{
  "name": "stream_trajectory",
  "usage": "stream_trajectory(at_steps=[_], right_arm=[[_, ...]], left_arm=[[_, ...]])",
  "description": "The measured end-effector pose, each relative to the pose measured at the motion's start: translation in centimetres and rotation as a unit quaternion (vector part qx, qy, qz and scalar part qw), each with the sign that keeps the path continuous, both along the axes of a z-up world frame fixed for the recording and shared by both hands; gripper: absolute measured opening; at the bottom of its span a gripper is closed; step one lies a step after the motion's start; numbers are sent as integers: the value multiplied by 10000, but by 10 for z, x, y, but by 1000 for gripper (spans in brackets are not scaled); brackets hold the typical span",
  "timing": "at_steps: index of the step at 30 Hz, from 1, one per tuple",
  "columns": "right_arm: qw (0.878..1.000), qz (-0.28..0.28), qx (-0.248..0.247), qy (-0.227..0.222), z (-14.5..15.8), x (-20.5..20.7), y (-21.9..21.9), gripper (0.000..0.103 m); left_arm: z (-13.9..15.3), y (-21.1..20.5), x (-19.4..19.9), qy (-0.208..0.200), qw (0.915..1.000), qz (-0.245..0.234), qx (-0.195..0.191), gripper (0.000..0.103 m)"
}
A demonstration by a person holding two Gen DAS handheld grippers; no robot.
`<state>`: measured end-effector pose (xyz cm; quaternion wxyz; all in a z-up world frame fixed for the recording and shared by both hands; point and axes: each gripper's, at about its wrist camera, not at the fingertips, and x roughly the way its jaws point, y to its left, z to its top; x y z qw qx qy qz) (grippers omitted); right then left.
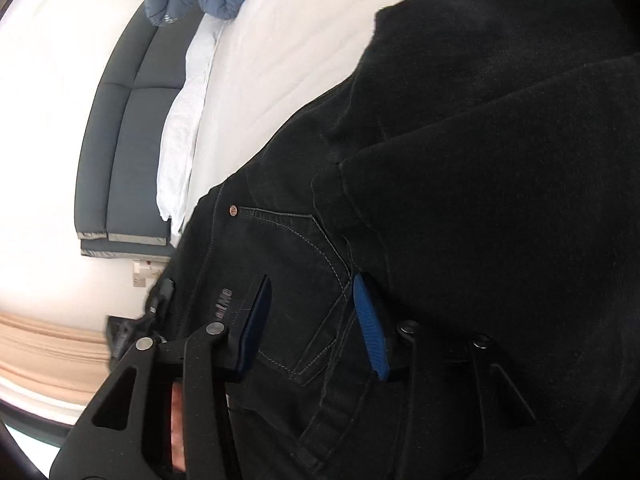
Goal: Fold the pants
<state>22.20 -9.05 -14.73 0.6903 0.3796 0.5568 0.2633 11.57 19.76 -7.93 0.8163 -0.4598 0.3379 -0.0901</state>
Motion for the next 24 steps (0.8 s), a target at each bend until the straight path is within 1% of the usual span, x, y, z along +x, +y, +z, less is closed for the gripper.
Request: stream_trajectory(at_steps=[2,4,7,8,9,10,11,12,14,16,18,19,20,21,23,24], right_arm=[[9999,-4,-33,-101,1,-4,0,40],[9999,-26,27,-105,1,-6,-2,40],[9996,-90,251,-43,3,-7,-8,43],[9993,-131,349,7,5,-6,-12,46],[9989,-189,437,38,9,-7,-16,57],[9985,-264,476,29,13,-4,-24,63],[9984,-300,469,-33,21,-4,-32,73],[9983,-271,510,-123,29,-4,-36,76],[9973,-133,683,-255,48,-1,-51,76],[9957,-4,831,-408,68,2,-70,76],[9944,44,888,-563,87,6,-91,76],[9937,72,934,-618,94,7,-101,76],[9927,129,974,-697,102,6,-111,77],[9923,165,955,-765,108,6,-120,81],[9937,222,725,-824,115,4,-134,86],[9947,269,611,-785,113,2,-139,86]], left_arm=[[8,-6,3,-61,9999,-56,140,16],[20,-16,6,-162,9992,-151,343,16],[45,-39,12,-365,9952,-375,831,16],[54,-50,12,-439,9924,-496,1038,16],[61,-60,11,-505,9894,-608,1214,16],[70,-76,11,-596,9844,-770,1465,16],[75,-90,9,-665,9797,-906,1658,16],[80,-104,8,-726,9746,-1038,1845,16],[87,-140,9,-834,9609,-1353,2266,16],[90,-175,7,-900,9433,-1637,2742,16],[87,-215,5,-946,9178,-1979,3310,16],[84,-230,4,-948,9087,-2118,3469,16],[81,-241,1,-947,9024,-2232,3562,16],[77,-255,-1,-936,8948,-2375,3662,16],[70,-275,-4,-939,8810,-2570,3860,16],[67,-284,-7,-943,8728,-2660,3983,16]])
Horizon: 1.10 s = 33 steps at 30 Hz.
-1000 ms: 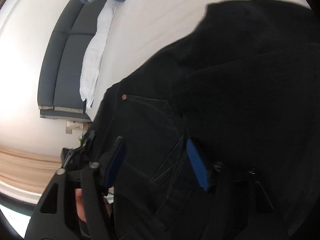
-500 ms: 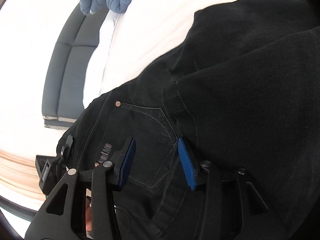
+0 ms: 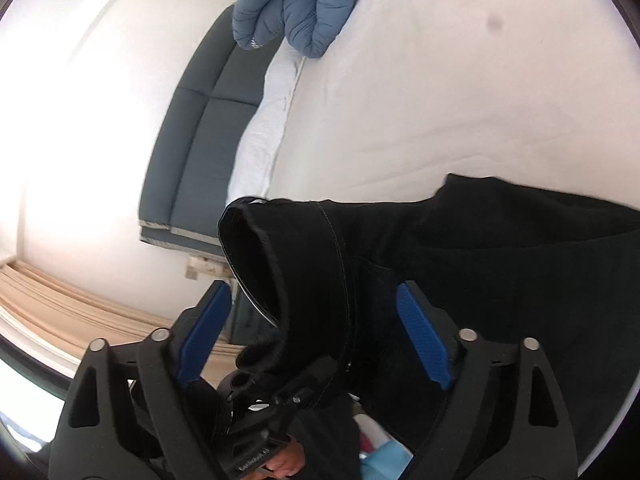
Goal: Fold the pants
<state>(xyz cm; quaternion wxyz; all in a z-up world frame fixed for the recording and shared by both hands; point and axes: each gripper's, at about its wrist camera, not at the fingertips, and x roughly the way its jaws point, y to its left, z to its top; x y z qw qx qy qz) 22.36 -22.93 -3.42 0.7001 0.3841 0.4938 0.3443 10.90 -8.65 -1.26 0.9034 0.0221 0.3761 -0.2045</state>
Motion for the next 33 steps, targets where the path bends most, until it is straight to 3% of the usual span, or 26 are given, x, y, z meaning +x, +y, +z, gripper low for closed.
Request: stream_trajectory(at_steps=[3,6,10,11,12,14,16,23,33], right_arm=[[9994,12,-282,175,-7,-9,-22,86],[9995,-64,-218,203,-17,-20,-30,86],[9968,-256,-723,237,-28,-29,-29,83],[9957,-227,-876,202,-33,-31,-23,69],[9945,-167,-1019,197,-36,-33,-22,43],[9886,-170,-1482,198,-41,-40,-26,27],[9872,-214,-1574,168,-48,-48,-35,20],[9861,-468,-1590,92,-61,-72,-67,17],[9836,-673,-1673,-82,-49,-78,-108,14]], left_arm=[[-10,-25,-3,8,9988,-254,425,17],[-21,-47,-8,10,9956,-448,828,17],[-31,-74,-21,-158,9882,-794,1302,17],[-32,-80,-22,-175,9866,-866,1369,17],[-34,-84,-26,-182,9851,-940,1426,17],[-38,-91,-31,-185,9828,-1042,1515,17],[-41,-97,-28,-120,9819,-1157,1496,17],[-42,-123,-22,-133,9763,-1450,1604,17],[-46,-168,-33,-231,9687,-1746,1747,17]])
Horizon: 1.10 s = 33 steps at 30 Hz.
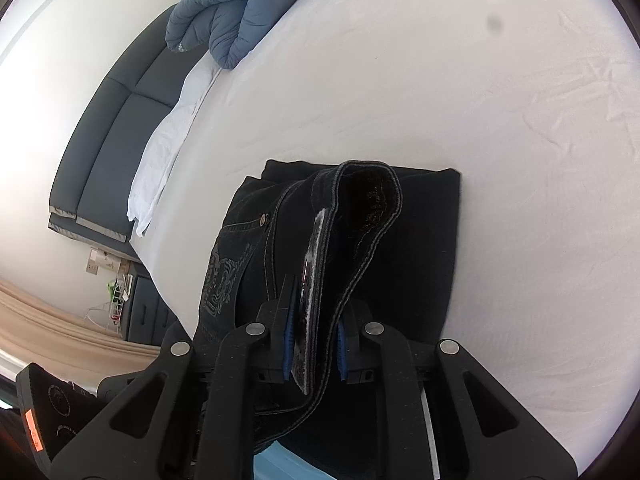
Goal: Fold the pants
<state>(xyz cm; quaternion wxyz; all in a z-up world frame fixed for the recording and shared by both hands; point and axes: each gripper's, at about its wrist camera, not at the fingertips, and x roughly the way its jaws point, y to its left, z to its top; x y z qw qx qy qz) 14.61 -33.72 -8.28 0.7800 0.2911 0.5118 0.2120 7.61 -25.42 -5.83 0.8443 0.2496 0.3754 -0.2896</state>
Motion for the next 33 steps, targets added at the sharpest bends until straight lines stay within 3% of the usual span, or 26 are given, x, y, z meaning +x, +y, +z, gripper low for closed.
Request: stream_trajectory(at_steps=[3,8,10,13,14,17,19,21,22,23,28,33], right_arm=[[9998,-110,86,140,-13,-4,-9,14],[9974,-272,491,461,-60,-5,-19,15],[9941,-428,863,494,-66,-8,-28,18],[9937,-605,843,428,-61,-14,-37,26],[9936,-722,776,381,-57,-17,-43,29],[9921,-1118,524,222,-37,-27,-57,34],[9919,-1079,666,-62,-15,-37,-55,34],[9926,-895,783,-261,0,-43,-45,34],[9933,-769,804,-316,4,-45,-38,34],[9943,-603,814,-342,5,-46,-27,31],[9993,-150,296,146,-31,-52,14,31],[9991,-132,-167,-371,-33,-70,28,29]], left_arm=[[-14,-6,-2,47,9999,-86,134,17],[-35,-8,4,390,9991,-97,130,29],[-24,0,5,616,9979,-134,-172,44],[1,23,4,700,9951,-21,-700,70],[8,30,4,662,9947,9,-790,73],[26,58,15,512,9934,230,-1003,74],[33,78,32,469,9919,565,-1034,71],[28,95,54,540,9904,874,-929,50],[22,103,66,669,9890,965,-898,34],[16,111,74,759,9880,1024,-874,29],[-29,126,94,1290,9847,1066,-495,27],[-32,123,89,1166,9859,1135,-379,27]])
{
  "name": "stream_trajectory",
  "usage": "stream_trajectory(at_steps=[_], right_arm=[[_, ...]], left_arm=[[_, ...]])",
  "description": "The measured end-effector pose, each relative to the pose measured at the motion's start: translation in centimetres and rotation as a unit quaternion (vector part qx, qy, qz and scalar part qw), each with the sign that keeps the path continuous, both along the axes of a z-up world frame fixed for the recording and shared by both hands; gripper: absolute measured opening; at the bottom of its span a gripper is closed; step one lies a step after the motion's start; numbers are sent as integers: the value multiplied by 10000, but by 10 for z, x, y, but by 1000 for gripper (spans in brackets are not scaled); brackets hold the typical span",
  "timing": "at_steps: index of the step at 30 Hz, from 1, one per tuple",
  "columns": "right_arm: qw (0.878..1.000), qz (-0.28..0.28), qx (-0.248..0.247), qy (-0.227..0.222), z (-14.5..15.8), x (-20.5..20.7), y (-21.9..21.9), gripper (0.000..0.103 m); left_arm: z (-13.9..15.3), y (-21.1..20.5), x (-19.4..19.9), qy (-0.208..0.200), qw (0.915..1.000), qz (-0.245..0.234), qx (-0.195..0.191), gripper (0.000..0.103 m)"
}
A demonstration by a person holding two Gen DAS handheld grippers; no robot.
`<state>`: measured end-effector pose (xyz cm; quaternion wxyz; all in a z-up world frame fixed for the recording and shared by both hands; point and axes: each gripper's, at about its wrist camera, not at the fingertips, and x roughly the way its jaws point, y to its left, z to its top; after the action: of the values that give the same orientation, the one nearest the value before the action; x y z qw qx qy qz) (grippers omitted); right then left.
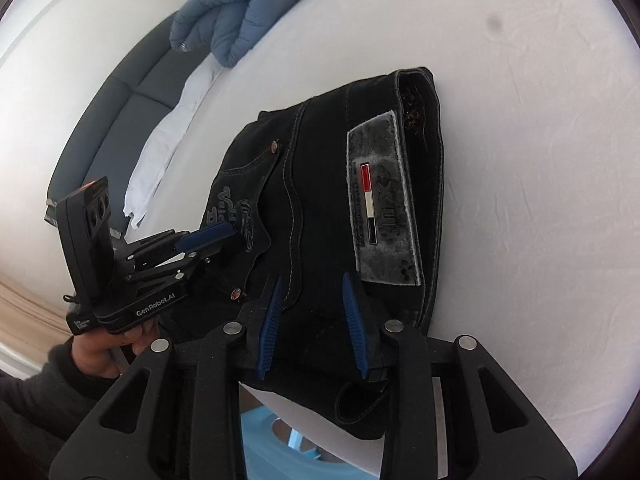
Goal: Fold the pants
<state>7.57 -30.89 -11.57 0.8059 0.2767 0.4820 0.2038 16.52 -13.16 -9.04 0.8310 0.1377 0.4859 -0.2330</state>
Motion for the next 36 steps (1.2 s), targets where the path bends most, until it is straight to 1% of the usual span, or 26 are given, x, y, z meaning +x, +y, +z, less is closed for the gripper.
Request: stream_trajectory(at_steps=[3,5,7,9,11,13,14,16,18,20,22,24,25,26,27,28,29,33,34,36], right_arm=[[9994,10,-312,-114,6,-4,7,29],[9987,-14,-493,-160,11,-9,10,29],[9985,-99,-522,-160,14,-15,11,29],[9981,-168,-575,-151,11,-22,-1,29],[9979,-199,-599,-135,9,-28,-3,29],[9976,-223,-634,-140,5,-33,-8,29],[9973,-235,-676,-134,4,-33,-6,29],[9966,-247,-771,-117,2,-32,-3,29],[9958,-242,-873,-118,2,-31,-1,28],[9953,-250,-931,-116,3,-31,-1,28],[9951,-266,-951,-113,3,-32,-1,28],[9948,-283,-969,-120,4,-33,-1,28],[9947,-293,-979,-128,4,-33,0,28],[9946,-303,-984,-137,3,-34,0,29],[9946,-316,-976,-148,3,-34,0,29],[9946,-317,-977,-159,3,-33,0,29],[9945,-307,-990,-165,4,-33,0,29],[9943,-223,-1016,-218,8,-33,1,29],[9948,-215,-965,-236,11,-35,0,29],[9960,-269,-810,-269,19,-40,-5,31]], left_arm=[[1,-5,-5,-25,10000,14,-13,26],[1,-2,-6,-18,10000,23,-60,26],[2,-2,-11,-26,10000,25,-83,26],[2,-2,-13,-33,9999,33,-99,26],[4,1,-10,5,9999,61,-161,26],[14,7,-9,-22,9996,90,-253,26],[21,8,-6,-130,9996,108,-246,26],[31,11,5,-296,9992,156,-205,27],[35,14,21,-320,9989,297,-174,30],[33,16,37,-306,9988,365,-60,32],[17,14,43,-219,9991,313,165,32],[10,12,33,-383,9987,221,272,37],[9,10,21,-558,9976,139,390,40],[8,10,10,-732,9959,120,512,41],[6,11,1,-875,9944,104,581,44],[3,12,-10,-980,9934,64,591,56],[1,15,-22,-1013,9931,47,583,63],[-2,33,-64,-1146,9923,129,446,64],[-2,39,-72,-1136,9927,185,350,64],[-4,48,-78,-971,9946,275,228,64]])
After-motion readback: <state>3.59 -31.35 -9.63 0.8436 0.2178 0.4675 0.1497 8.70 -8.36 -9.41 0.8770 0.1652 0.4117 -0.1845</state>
